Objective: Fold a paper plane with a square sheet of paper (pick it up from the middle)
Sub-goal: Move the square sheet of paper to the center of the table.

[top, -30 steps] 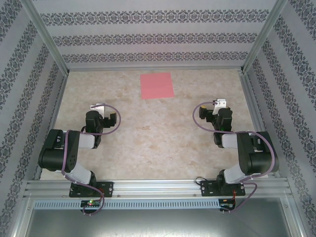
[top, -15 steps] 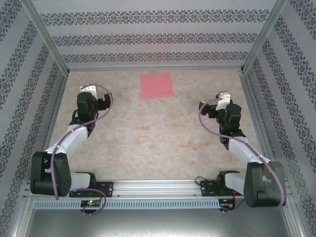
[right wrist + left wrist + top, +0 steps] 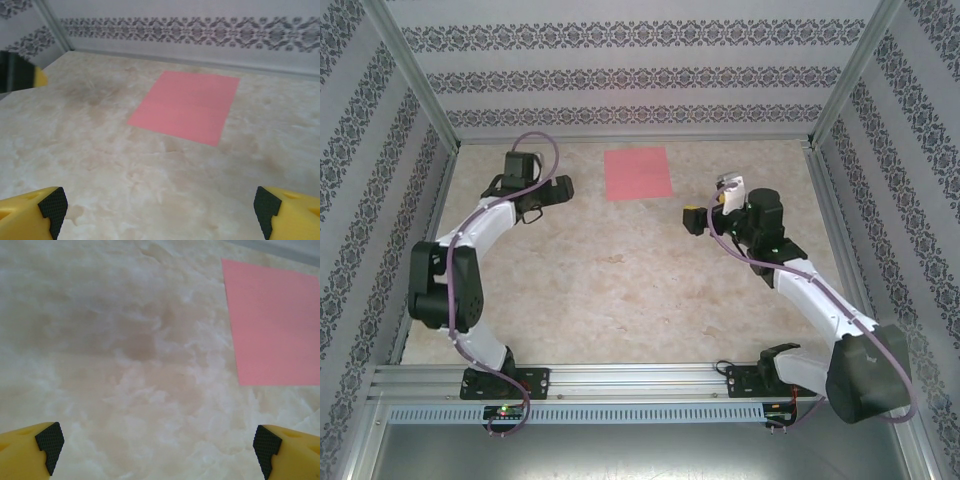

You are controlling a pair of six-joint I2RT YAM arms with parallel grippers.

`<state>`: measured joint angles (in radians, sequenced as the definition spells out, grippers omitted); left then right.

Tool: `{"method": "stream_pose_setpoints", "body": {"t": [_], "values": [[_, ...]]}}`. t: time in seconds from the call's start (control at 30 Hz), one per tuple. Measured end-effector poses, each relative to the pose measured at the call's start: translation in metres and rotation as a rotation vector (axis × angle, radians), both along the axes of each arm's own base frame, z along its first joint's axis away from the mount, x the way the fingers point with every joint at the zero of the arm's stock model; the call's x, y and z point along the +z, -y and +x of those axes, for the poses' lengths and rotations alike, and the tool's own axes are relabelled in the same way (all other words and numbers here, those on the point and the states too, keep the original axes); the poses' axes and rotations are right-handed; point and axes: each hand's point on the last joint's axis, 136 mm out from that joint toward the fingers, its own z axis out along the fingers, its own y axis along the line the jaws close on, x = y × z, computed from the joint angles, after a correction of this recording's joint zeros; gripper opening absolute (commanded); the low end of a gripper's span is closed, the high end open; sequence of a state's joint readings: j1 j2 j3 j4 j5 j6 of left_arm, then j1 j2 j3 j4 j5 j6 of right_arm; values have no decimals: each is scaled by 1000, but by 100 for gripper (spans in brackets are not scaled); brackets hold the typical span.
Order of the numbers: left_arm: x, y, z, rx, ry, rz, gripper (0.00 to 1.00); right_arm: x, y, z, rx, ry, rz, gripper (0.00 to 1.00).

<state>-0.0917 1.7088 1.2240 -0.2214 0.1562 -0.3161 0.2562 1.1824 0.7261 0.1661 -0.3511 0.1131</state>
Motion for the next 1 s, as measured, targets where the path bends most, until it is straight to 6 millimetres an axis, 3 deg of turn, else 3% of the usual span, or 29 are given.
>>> {"method": "stream_pose_setpoints", "body": {"t": [0.3,0.53,0.77,1.0], "values": [[-18,77,50,-103,-56,7,100,-17,-32,7,69,-98,-9,98],[-40,124,76,-149,-82,58,99,-13,-37,18,71,-111,-15,98],[-63,148,99,-164,-95,139,98,-10,-35,21,55,-109,-26,98],[-93,161,106,-197,-137,216,97,-15,-31,20,46,-129,-35,98]]}}
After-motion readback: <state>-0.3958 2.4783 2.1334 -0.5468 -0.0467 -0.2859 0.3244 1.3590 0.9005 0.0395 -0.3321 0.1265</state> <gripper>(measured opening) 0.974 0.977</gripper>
